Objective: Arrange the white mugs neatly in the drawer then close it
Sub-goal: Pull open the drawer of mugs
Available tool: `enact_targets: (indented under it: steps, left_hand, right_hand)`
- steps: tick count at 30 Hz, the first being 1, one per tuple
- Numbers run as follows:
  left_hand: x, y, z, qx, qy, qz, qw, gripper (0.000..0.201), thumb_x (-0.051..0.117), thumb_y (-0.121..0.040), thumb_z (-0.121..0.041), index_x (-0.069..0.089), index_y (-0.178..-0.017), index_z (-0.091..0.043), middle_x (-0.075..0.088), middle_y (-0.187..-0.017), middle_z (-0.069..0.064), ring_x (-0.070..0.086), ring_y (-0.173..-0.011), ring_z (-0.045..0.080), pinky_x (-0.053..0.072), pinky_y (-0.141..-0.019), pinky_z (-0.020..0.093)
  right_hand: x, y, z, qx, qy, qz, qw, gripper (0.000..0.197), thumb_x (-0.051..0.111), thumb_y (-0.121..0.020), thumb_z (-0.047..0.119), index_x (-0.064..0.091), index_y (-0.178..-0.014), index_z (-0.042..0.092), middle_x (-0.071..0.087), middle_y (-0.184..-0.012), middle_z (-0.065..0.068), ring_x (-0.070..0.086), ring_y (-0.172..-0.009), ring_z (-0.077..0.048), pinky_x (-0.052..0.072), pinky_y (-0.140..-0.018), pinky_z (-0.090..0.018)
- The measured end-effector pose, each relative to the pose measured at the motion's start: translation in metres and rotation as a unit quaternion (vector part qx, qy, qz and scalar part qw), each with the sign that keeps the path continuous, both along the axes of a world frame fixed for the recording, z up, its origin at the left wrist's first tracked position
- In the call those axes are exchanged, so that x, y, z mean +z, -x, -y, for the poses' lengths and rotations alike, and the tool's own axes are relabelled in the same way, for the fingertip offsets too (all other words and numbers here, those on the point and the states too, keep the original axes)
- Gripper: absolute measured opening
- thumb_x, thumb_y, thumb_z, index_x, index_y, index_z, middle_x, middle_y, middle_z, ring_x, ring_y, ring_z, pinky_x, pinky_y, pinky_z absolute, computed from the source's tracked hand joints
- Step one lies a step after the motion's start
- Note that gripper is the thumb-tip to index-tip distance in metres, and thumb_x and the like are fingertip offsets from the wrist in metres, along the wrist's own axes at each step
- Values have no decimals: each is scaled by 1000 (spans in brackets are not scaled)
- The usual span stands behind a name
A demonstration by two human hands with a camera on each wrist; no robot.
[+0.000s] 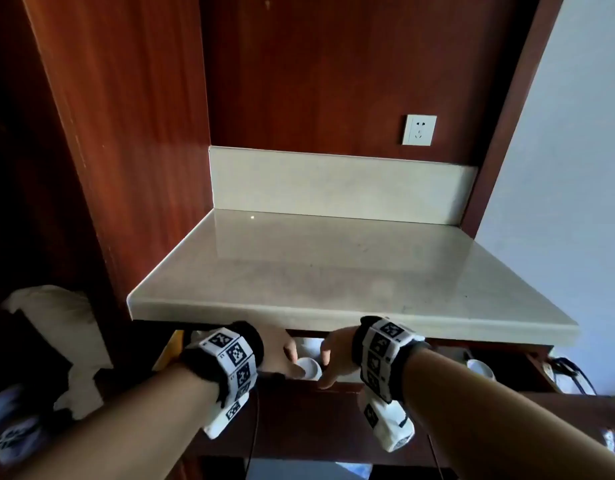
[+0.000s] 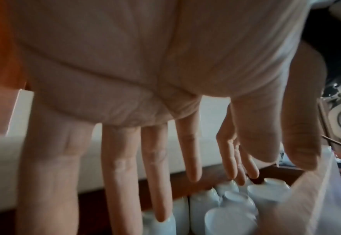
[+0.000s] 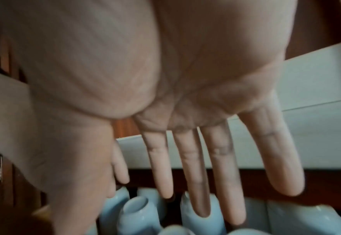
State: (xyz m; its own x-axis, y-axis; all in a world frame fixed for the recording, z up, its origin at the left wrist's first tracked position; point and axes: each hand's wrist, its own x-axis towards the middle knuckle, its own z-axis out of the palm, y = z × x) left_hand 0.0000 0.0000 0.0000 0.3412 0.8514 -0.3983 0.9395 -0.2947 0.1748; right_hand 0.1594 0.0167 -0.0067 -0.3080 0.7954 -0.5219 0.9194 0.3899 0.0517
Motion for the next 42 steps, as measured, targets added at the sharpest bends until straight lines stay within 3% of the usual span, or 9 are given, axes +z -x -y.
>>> enact_targets:
  steps: [5, 14, 20, 24, 26, 29, 35, 39, 42]
  left_hand:
    - [-36, 2, 2, 9, 33, -16, 999, 49, 48, -85, -64, 72, -98, -24, 69, -106, -5, 60, -103, 16, 45, -95, 34]
    - [-39, -5, 29, 26, -16, -24, 999, 44, 46, -89, -59, 64, -74, -21, 63, -82, 3, 58, -105, 21, 46, -83, 34]
    - [-29, -7, 79, 10, -13, 3, 1000, 40, 45, -95, -50, 57, -75, -18, 47, -65, -7, 52, -73, 14, 36, -71, 28]
    - [-32, -5, 119, -2, -37, 62, 997, 36, 46, -98, -44, 49, -67, -25, 42, -68, -14, 42, -68, 2, 30, -67, 18]
    - [-36, -2, 138, -15, -56, 88, 994, 33, 46, -98, -42, 50, -69, -27, 46, -76, -17, 43, -70, -3, 27, -64, 13]
    - [-41, -1, 166, -5, -71, 113, 991, 22, 43, -99, -41, 51, -82, -31, 40, -76, -26, 44, -78, 0, 33, -68, 20]
    - [-47, 0, 209, 32, -61, 94, 993, 23, 37, -99, -47, 56, -93, -36, 45, -94, -17, 56, -102, 17, 47, -86, 44]
    - [-47, -5, 225, 41, -68, 97, 992, 22, 38, -98, -49, 55, -93, -35, 53, -103, -10, 55, -104, 20, 47, -88, 46]
    - [-48, -5, 232, 54, -66, 82, 993, 23, 38, -98, -49, 55, -93, -35, 57, -107, -8, 57, -102, 19, 48, -88, 45]
  right_hand:
    - [-31, -2, 10, -57, -8, -49, 997, 47, 54, -86, 55, 45, -60, 18, 49, -63, 2, 52, -80, -21, 42, -79, -30]
    - [-34, -5, 38, -60, -55, -84, 993, 50, 54, -84, 58, 37, -56, 21, 53, -69, -1, 56, -79, -21, 41, -72, -31]
    - [-22, -10, 92, 28, -61, -120, 991, 36, 48, -94, 48, 61, -99, 15, 66, -104, -14, 63, -103, -29, 44, -82, -36]
    - [-33, -11, 126, 73, -94, -116, 986, 35, 42, -98, 45, 53, -81, 16, 50, -72, -7, 58, -92, -30, 33, -70, -31]
    - [-44, -10, 140, 75, -93, -111, 987, 38, 40, -99, 45, 57, -92, 12, 49, -74, -7, 52, -86, -28, 24, -54, -27]
    - [-59, -12, 157, 71, -108, -129, 983, 45, 40, -97, 50, 59, -99, 8, 64, -104, -17, 58, -90, -28, 15, -48, -23]
    - [-58, -13, 196, 1, -76, -177, 981, 35, 44, -95, 48, 59, -89, 17, 42, -65, 1, 48, -80, -21, 30, -54, -23]
    - [-53, -19, 216, 40, -89, -148, 984, 49, 38, -97, 50, 64, -112, 12, 64, -107, -13, 60, -104, -29, 32, -69, -29]
    - [-48, -19, 228, 35, -98, -143, 984, 48, 36, -98, 51, 64, -111, 14, 65, -115, -11, 60, -109, -27, 33, -71, -28]
